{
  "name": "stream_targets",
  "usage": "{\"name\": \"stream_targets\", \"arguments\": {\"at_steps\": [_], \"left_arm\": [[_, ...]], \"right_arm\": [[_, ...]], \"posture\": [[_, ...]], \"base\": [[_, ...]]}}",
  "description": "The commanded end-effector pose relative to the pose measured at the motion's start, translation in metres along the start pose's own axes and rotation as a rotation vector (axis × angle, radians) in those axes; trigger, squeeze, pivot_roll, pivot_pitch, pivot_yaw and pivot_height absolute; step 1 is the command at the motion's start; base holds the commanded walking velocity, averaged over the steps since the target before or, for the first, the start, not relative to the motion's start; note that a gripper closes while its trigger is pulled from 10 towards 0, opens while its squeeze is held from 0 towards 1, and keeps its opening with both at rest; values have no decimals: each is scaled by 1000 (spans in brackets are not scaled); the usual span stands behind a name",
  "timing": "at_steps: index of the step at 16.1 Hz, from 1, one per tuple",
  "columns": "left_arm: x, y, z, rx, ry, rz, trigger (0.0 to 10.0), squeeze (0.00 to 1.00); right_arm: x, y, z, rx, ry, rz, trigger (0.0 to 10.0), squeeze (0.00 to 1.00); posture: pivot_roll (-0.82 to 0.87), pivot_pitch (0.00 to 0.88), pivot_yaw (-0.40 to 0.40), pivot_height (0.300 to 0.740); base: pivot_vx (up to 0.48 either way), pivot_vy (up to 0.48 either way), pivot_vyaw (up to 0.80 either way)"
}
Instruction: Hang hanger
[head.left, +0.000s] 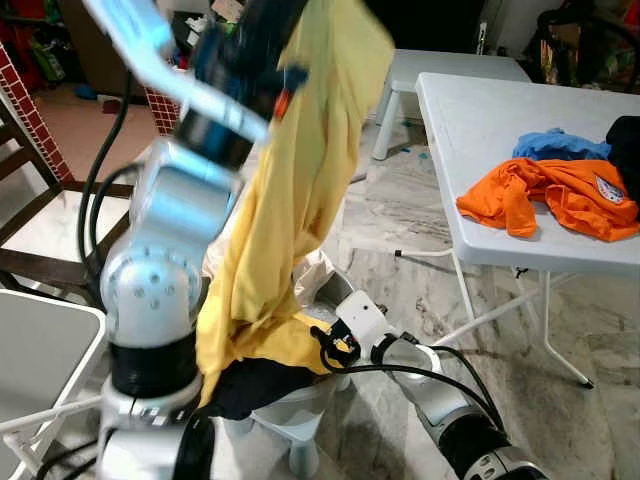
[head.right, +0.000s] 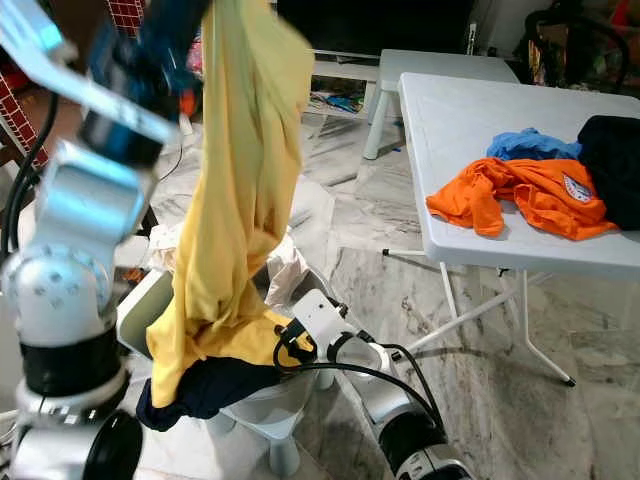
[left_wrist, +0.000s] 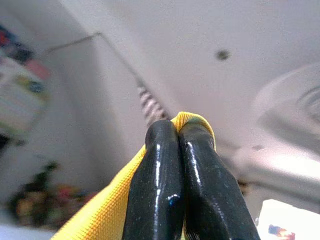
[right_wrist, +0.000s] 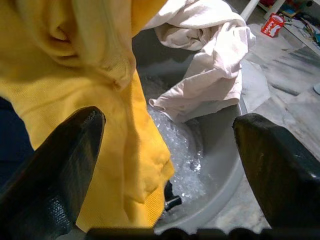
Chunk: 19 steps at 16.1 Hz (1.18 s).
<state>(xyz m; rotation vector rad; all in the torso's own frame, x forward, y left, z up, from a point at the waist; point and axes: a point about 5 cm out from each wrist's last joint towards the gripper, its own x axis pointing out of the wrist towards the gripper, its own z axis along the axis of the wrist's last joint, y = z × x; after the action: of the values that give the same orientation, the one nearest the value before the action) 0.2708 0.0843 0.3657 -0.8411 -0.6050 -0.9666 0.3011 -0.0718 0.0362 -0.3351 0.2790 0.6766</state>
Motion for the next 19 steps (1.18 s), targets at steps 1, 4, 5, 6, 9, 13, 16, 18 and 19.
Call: {"name": "stream_targets", "arguments": {"at_steps": [1,4,5,6,9,13,16,18,19], "left_arm": [[9,-18,6,-28,-4,-84,0,0],[10,-25,12,-55,7,-130,0,0],[9,-26,12,-57,15,-136,0,0],[9,-27,12,-59,29,-133,0,0],[13,-32,9,-68,38,-132,0,0],[14,-33,11,-62,40,-129,0,0],[13,-35,11,-56,32,-113,0,0],[13,-36,10,-59,32,-114,0,0],[13,-36,10,-61,33,-113,0,0]], "right_arm": [[5,-6,20,71,-100,-5,10000,0],[14,-6,52,109,-214,79,10000,0],[17,-6,62,118,-245,116,10000,0],[20,-4,77,124,-288,180,10000,0],[25,-2,90,174,-320,258,10000,0],[34,19,94,133,-307,304,0,0],[34,2,85,232,-276,183,0,0],[33,-2,81,267,-267,158,0,0],[33,-3,79,270,-261,153,0,0]], "posture": [[82,18,-22,740],[93,24,-27,740],[96,26,-29,740],[108,29,-35,740],[122,32,-46,740],[143,31,-65,740],[144,34,-72,740],[140,35,-70,740],[138,35,-69,740]], "base": [[0,0,0],[0,0,0],[0,0,0],[0,0,0],[0,0,0],[0,0,0],[0,0,0],[0,0,0],[0,0,0]]}}
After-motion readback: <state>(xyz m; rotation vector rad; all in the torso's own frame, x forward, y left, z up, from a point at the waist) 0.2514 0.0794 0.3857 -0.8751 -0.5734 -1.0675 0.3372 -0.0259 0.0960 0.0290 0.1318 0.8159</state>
